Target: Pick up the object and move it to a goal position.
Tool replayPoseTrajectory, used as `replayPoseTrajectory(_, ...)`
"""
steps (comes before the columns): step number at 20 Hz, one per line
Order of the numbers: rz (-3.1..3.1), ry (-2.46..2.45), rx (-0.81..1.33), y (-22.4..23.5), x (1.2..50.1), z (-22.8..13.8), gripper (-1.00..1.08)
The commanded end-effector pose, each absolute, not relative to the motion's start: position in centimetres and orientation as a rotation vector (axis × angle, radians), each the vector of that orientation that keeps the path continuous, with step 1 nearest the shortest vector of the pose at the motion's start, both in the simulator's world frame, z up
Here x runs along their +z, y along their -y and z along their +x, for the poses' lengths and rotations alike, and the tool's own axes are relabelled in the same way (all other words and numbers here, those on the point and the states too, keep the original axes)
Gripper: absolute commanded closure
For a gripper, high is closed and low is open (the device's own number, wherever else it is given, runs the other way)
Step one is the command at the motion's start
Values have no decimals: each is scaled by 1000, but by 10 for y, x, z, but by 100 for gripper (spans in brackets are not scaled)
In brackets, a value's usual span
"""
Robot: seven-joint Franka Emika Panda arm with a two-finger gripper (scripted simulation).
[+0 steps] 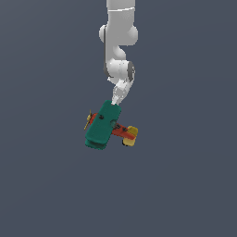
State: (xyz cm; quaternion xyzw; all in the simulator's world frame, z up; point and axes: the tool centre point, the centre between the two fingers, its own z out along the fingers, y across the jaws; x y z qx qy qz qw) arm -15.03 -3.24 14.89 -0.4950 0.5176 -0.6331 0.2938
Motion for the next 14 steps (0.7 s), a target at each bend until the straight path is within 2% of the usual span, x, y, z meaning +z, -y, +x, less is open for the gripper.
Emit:
replayPoseTrajectory(1,-1315,-1375,-1687,21,153,-158,108)
replayPoseTrajectory(14,-1313,-1373,-1688,-3,158,-174,108)
